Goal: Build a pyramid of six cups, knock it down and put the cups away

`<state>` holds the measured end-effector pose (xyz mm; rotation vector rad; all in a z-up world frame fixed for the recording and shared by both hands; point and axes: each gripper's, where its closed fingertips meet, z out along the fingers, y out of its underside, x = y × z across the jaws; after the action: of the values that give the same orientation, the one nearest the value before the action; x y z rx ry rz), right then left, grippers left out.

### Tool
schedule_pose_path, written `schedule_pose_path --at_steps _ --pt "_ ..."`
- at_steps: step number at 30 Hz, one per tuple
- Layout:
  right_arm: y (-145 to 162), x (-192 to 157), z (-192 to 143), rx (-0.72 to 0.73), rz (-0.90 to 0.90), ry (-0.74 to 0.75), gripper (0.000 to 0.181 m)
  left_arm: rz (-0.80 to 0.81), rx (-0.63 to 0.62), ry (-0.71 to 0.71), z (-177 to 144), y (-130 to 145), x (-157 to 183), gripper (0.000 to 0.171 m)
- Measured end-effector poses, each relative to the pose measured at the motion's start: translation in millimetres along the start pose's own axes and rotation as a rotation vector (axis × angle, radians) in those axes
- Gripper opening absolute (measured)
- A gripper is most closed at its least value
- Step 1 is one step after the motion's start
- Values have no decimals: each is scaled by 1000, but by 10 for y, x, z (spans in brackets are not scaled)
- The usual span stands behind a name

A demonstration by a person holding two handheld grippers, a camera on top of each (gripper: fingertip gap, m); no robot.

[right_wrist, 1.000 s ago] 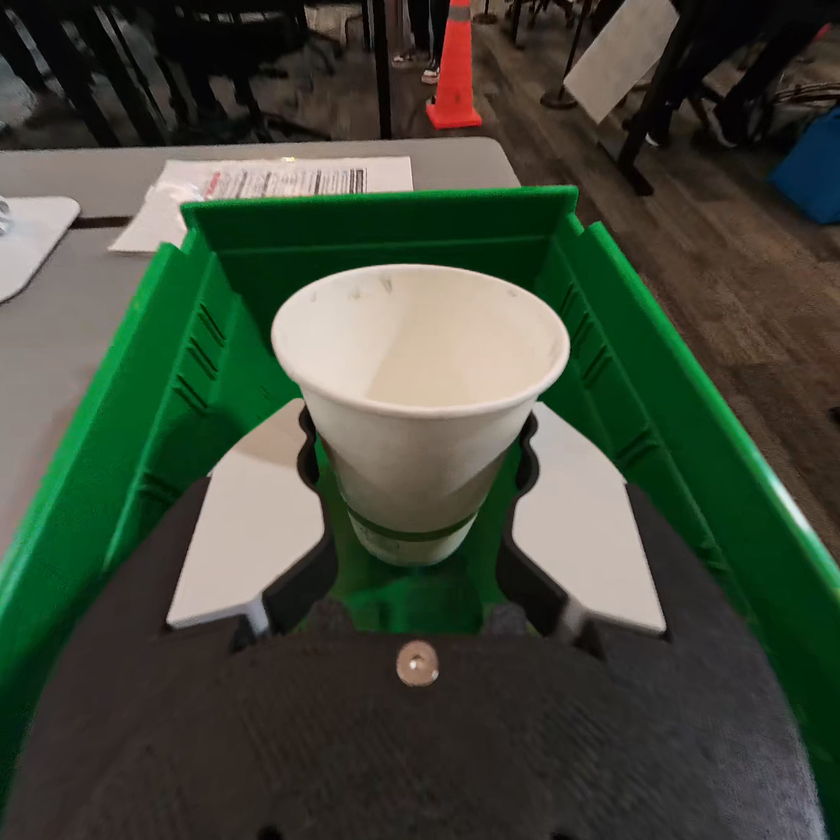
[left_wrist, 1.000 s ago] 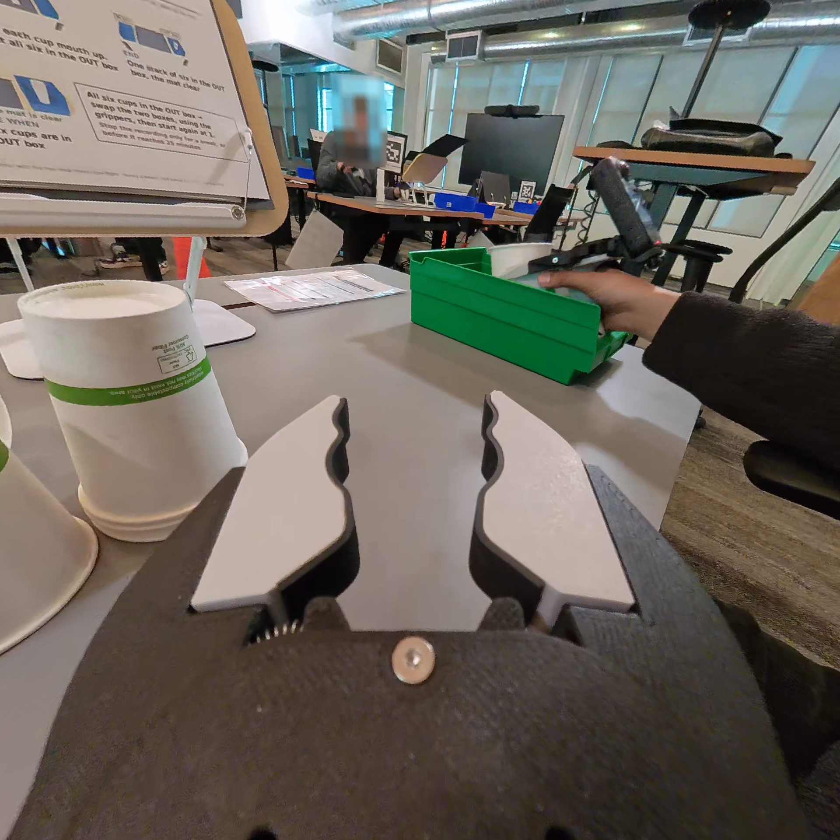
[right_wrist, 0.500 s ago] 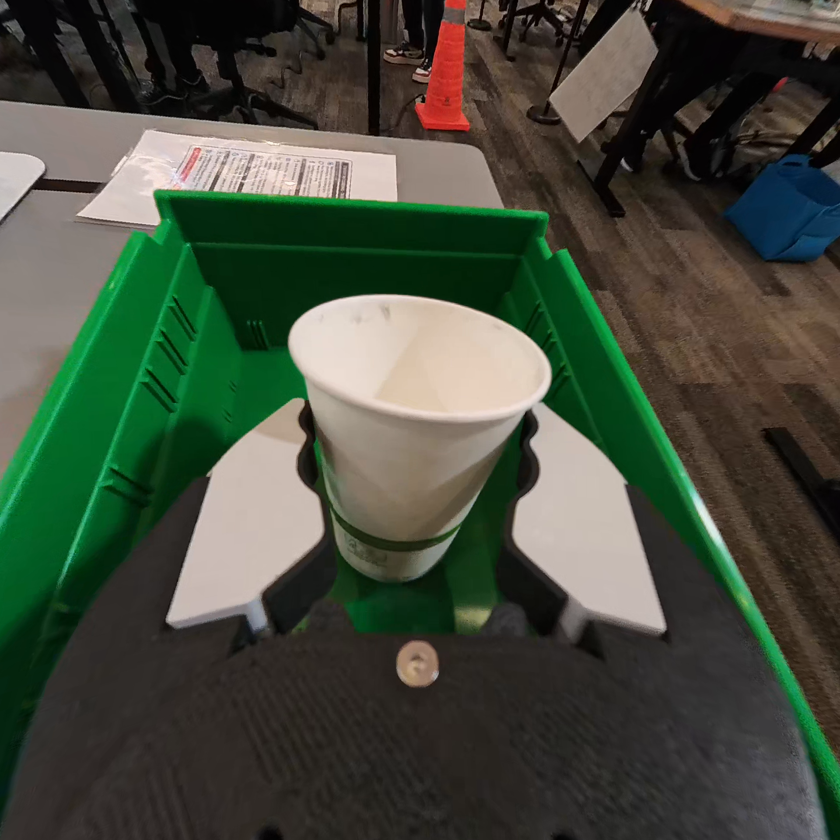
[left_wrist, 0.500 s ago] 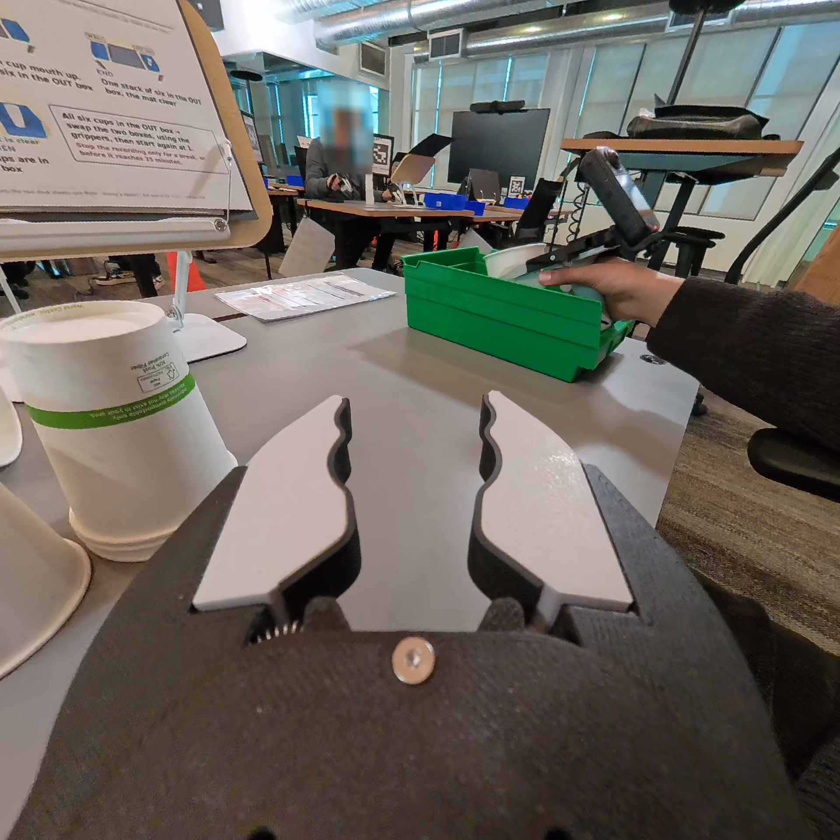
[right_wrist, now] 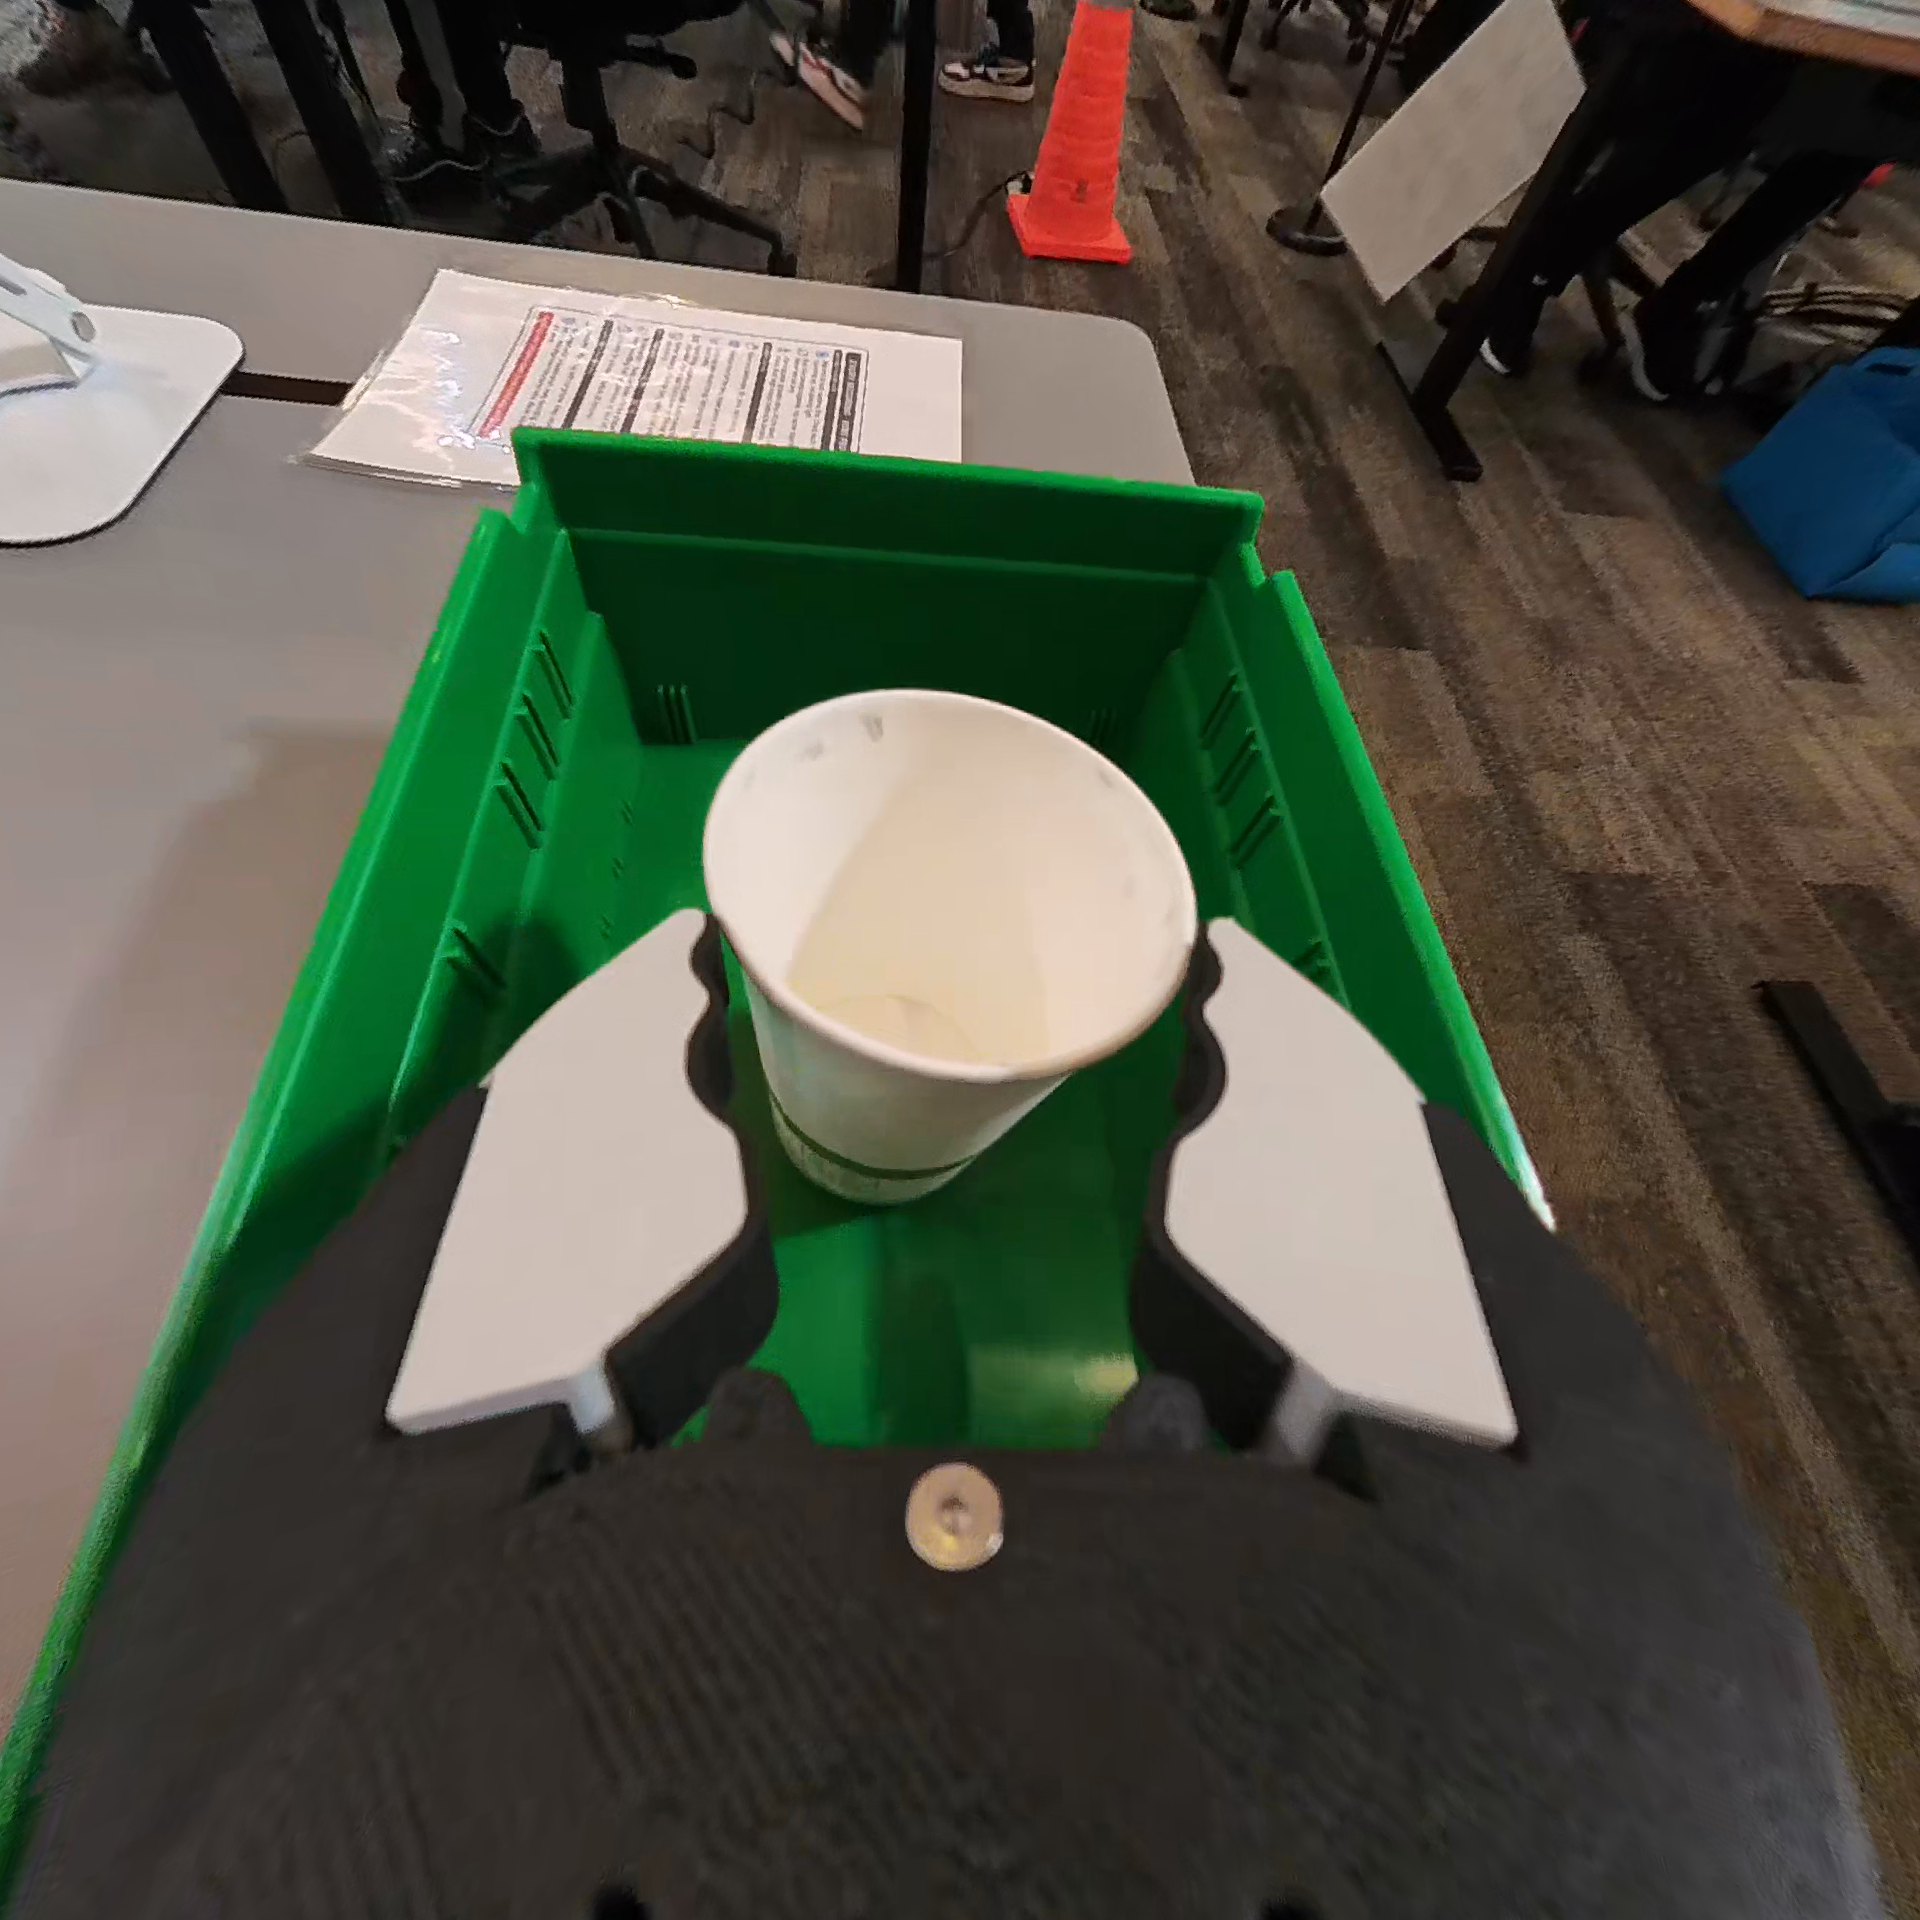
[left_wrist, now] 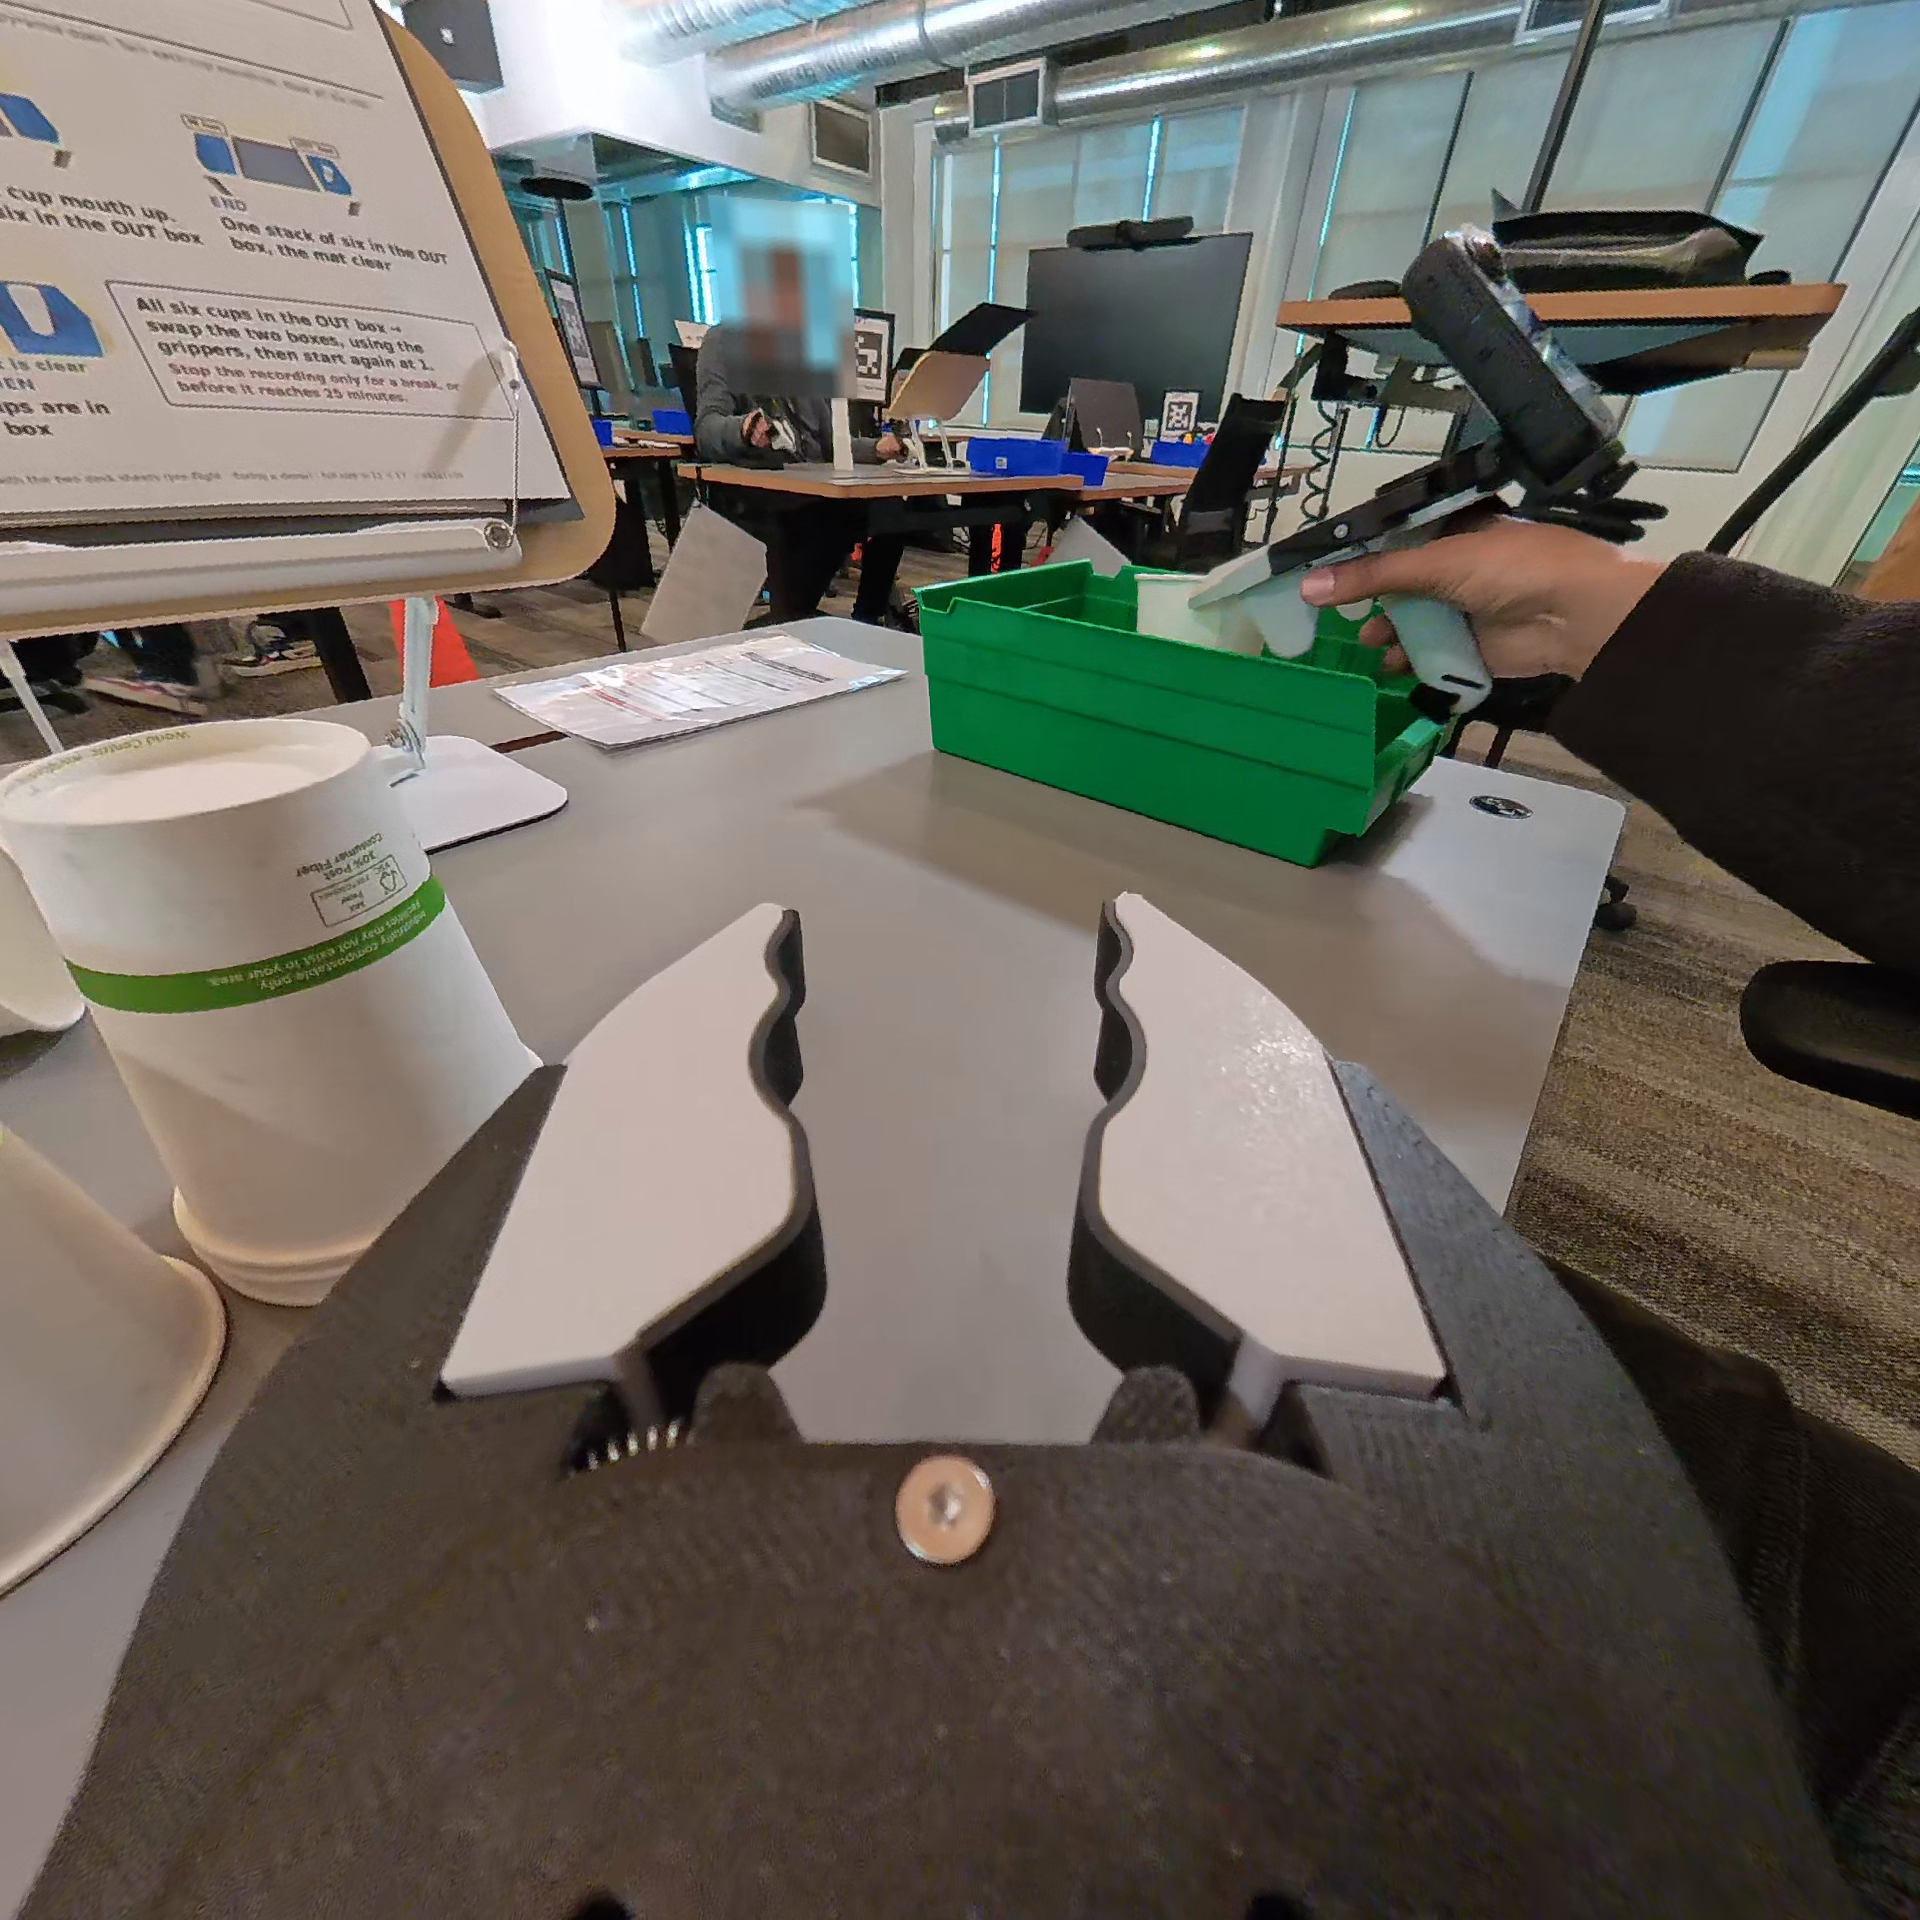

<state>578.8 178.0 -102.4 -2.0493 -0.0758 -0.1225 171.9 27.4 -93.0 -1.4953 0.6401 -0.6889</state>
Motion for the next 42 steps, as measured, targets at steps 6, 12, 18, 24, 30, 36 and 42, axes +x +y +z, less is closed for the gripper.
schedule_pose_path --at_steps 6,12,18,24,30,36,42 --pt "95 -37 -13 -63 -19 1 88 -2 -8 0 0 16 -13 54" --pt "100 -40 -19 -55 -22 5 88 0 -15 1 10 37 -14 55" --pt "72 -21 -141 -55 -2 -18 87 19 -24 0 22 66 -21 55" --pt "-58 -31 -362 -3 23 -64 85 32 -27 -18 24 81 -97 55" --pt "-362 -117 -649 94 -16 -74 81 22 0 -47 -8 8 -181 52" --pt "-833 -470 -1040 295 52 -168 65 -9 30 -54 -59 -70 -206 50" --pt "-1227 -1755 -1467 655 461 -734 60 -4 66 -69 -48 -167 -283 48"
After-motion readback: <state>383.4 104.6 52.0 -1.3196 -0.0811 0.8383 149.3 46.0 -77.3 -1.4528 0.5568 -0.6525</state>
